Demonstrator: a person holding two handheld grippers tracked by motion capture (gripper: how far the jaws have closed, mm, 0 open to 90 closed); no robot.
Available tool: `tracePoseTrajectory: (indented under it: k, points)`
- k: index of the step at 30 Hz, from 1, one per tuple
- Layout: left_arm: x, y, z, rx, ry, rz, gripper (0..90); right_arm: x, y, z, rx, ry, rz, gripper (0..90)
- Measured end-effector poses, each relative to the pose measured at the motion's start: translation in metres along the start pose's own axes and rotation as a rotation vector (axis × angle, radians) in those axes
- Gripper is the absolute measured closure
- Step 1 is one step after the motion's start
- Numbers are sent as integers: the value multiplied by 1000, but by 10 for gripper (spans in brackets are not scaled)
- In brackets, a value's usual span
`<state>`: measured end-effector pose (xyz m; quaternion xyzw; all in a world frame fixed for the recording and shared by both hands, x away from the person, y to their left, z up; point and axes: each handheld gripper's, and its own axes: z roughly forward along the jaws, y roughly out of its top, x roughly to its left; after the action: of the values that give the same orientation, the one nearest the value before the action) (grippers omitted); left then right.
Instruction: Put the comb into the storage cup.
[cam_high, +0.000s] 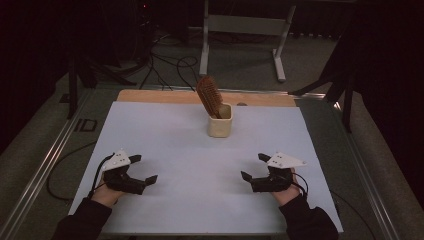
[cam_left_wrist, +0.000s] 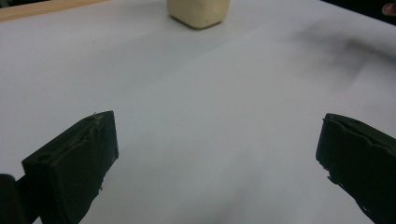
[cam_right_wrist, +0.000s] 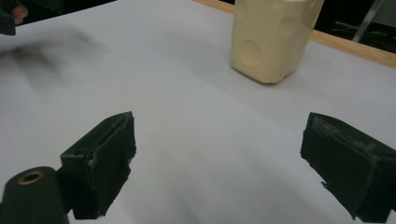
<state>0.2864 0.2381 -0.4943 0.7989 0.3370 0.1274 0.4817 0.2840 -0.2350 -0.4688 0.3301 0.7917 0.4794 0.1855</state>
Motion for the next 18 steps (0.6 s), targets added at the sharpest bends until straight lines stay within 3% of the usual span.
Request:
tracePoseTrajectory:
  k: [7,18]
  points:
    - [-1,-10,-11,-23,10,6,0,-2,-9,-6,4,14,6,98]
    - [2,-24,-26,-36,46,-17,1,-8,-22,-18,0,22,26,98]
